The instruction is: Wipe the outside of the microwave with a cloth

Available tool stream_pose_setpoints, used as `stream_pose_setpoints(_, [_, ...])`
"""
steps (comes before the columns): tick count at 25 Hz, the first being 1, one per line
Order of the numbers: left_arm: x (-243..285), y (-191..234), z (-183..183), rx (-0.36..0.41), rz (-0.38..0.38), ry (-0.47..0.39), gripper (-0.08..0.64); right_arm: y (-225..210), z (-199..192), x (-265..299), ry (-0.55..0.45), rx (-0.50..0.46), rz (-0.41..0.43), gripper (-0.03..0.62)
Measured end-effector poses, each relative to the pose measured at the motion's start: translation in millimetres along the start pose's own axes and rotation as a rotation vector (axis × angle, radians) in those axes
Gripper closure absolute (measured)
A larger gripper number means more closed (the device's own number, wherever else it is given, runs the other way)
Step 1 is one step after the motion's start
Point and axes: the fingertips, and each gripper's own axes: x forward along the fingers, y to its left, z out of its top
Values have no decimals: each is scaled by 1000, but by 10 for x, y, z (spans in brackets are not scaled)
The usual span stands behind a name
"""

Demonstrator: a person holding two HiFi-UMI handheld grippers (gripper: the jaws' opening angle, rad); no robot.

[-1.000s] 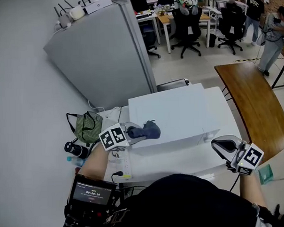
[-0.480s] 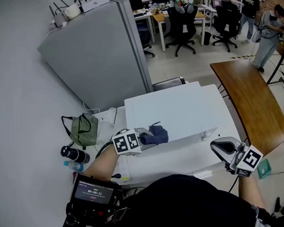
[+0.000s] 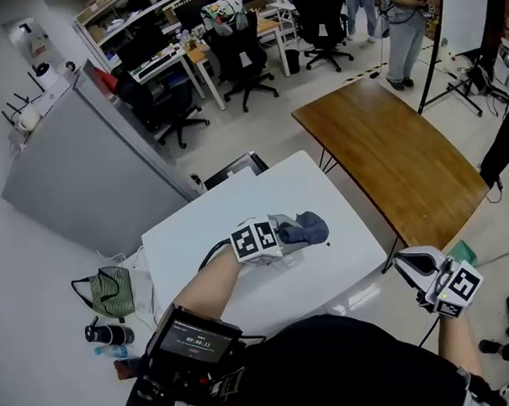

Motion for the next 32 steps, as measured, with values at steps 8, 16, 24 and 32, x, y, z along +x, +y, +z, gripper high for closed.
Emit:
stream_pose_setpoints(8, [-239,-223,198,64,96,-4,503,-7,26,47,-56,-3,46,586])
stream_pose_setpoints(16, [-1998,-1223,-1213,-206,470,-126,503,1138,271,1213,-37,-100,249,586])
stream_pose_setpoints(24, [-2700,-2096,-2713,81,875,101,503,2793,249,2163,44,-124,406,586])
stream_pose_setpoints(32, [-2065,-1757,-2612,453,871,414,503,2763,289,1824,102,-162,337,586])
